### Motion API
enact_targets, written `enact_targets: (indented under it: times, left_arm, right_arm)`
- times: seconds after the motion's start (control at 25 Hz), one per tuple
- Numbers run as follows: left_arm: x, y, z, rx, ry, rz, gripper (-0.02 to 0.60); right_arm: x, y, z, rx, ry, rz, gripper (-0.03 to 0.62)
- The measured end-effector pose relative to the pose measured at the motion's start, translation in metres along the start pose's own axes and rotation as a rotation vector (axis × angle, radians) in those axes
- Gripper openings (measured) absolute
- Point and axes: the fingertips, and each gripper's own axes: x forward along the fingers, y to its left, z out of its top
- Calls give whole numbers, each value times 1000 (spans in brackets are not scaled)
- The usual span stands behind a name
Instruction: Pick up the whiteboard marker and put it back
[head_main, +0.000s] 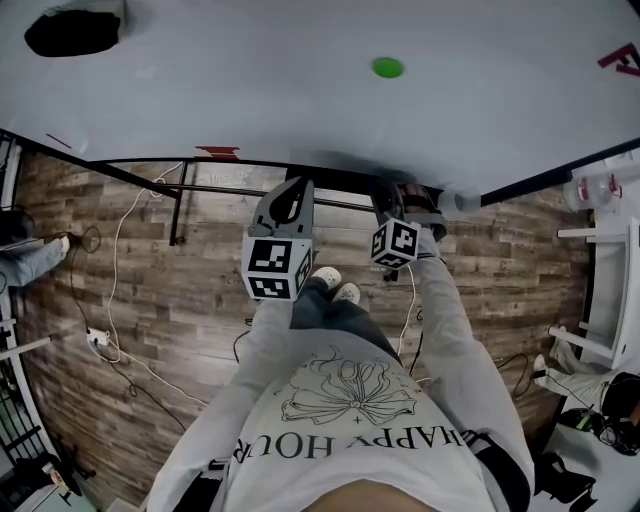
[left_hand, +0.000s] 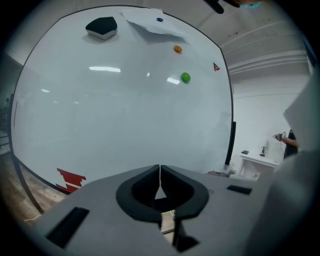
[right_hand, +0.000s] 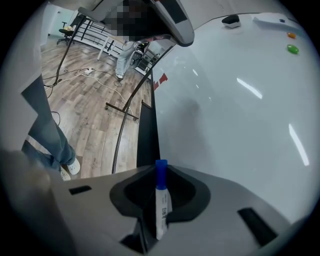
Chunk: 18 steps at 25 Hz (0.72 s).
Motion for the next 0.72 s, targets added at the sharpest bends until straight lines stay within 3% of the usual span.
enact_targets:
  times: [0.52, 0.72]
  left_arm:
    - [-8, 9, -2, -10, 1, 23, 9]
    - [-10, 11, 0, -7, -7, 23, 9]
  right_arm:
    - [12, 7, -4, 59, 4, 49, 97]
    - [6, 3, 2, 78, -8, 27, 98]
